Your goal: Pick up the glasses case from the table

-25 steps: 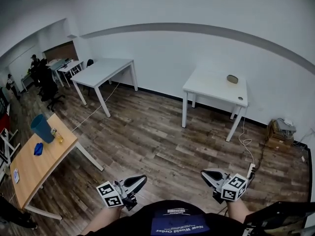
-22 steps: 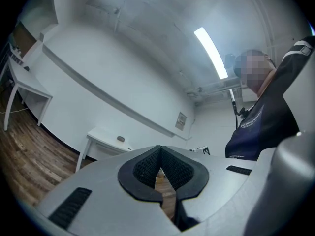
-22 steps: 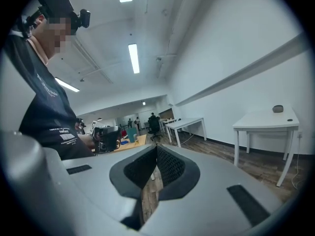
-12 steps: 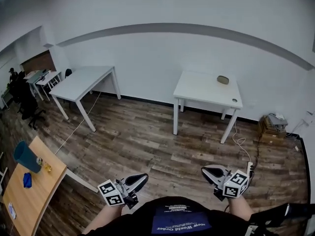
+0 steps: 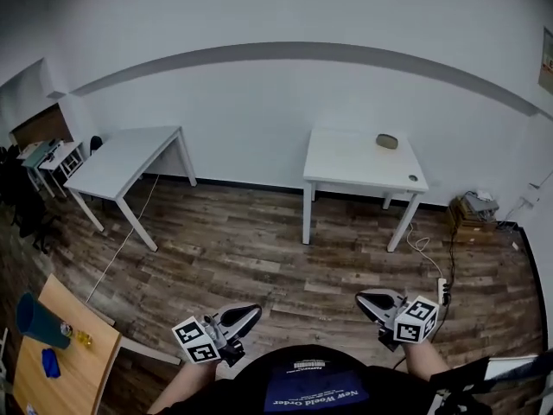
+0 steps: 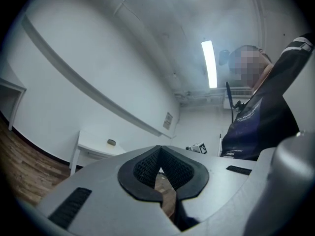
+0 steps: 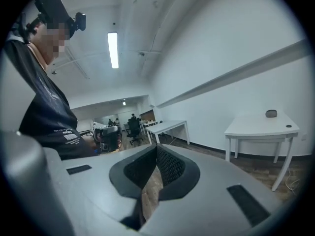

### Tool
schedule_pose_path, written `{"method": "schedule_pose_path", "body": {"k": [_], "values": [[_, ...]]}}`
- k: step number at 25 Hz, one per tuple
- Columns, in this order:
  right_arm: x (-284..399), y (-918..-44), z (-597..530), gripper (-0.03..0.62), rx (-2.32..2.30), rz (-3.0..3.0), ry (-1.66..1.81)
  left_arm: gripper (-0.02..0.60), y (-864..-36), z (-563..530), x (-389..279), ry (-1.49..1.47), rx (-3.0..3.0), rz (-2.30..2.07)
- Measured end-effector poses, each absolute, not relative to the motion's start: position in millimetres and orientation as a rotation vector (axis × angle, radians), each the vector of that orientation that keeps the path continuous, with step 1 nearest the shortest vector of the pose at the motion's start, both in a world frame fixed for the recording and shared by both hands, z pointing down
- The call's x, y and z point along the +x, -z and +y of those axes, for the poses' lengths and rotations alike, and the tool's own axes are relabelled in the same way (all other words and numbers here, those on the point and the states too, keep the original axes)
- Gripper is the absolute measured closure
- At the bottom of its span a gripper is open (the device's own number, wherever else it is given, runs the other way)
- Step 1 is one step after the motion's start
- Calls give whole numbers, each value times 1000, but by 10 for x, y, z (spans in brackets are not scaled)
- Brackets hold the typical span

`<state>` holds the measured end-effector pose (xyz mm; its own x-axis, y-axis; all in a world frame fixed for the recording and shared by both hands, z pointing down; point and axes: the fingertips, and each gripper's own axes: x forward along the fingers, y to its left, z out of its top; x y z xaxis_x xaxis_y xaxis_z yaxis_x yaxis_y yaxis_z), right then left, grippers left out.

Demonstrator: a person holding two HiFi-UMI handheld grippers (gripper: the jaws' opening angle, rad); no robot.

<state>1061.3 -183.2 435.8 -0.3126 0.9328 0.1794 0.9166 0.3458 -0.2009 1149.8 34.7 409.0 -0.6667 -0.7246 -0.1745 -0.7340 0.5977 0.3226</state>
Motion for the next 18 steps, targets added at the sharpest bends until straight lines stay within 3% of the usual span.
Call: {"method": "schedule_pose_path", "body": {"k": [9, 18], "values": [[9619, -4393, -1154, 591, -1811, -2207, -62, 578, -4282, 772, 10824, -660, -1099, 2860], [8082, -4079, -528, 591, -2090, -2036, 0, 578, -4010, 1109, 9772, -574, -757, 2928]]}}
